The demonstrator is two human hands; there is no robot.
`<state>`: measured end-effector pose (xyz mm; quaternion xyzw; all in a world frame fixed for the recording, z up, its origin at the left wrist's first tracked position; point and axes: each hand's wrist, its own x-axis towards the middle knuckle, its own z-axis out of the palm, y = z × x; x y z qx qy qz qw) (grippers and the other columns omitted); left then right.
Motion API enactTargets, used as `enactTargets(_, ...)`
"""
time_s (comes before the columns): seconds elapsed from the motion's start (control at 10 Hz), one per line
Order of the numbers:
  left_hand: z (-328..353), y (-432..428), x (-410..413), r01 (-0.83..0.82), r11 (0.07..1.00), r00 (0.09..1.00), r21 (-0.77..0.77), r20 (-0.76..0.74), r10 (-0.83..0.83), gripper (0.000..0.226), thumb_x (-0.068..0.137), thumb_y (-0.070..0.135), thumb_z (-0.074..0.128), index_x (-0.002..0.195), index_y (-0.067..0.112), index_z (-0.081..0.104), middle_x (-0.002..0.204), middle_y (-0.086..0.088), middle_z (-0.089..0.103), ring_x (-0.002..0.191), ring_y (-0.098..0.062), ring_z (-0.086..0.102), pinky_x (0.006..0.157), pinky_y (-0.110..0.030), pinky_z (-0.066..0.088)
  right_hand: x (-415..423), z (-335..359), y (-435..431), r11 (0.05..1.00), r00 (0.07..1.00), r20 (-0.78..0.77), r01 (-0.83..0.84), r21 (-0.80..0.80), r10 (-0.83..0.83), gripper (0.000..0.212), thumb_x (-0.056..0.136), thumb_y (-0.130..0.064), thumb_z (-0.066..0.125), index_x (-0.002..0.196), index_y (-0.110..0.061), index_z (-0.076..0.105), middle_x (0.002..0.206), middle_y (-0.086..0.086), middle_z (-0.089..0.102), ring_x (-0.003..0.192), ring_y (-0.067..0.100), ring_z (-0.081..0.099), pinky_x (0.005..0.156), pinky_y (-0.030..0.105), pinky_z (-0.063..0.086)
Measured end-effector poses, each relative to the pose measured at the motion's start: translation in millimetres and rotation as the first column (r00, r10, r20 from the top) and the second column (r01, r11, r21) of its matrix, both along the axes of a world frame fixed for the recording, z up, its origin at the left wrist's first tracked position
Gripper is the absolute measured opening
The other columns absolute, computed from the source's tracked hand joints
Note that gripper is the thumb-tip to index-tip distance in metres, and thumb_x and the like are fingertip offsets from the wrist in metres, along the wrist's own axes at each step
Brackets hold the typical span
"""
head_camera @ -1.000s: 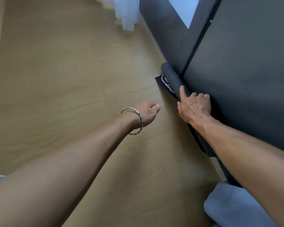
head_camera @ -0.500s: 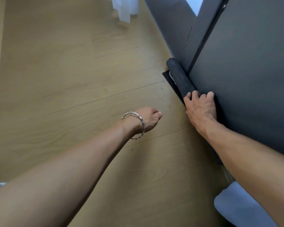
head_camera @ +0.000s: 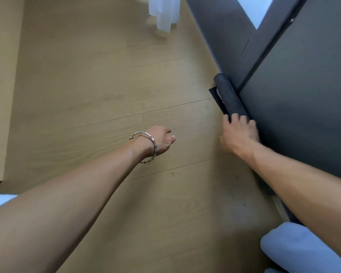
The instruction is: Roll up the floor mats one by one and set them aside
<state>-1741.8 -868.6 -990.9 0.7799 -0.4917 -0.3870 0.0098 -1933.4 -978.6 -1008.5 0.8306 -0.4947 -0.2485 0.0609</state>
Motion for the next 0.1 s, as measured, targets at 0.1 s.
enactTargets(0.1,-8.8,17.0,17.9,0.022,0.999,0.998,0.042,0.056,-0.025,0.054,0.095,0.037,0.045,0.144,0.016,0.034,0.146,-0.013,0.038,0.133,-0.029,0.037,0.108,-0.035,0.032,30.0,2.2,32.5,0.980,0.979,0.126,-0.172,0.100,0.159,0.035,0.095,-0.020,0.043,0.129,-0.014,0.039,0.125,0.012,0.046,0.111,0.029,0.047,0.088,0.041,0.039)
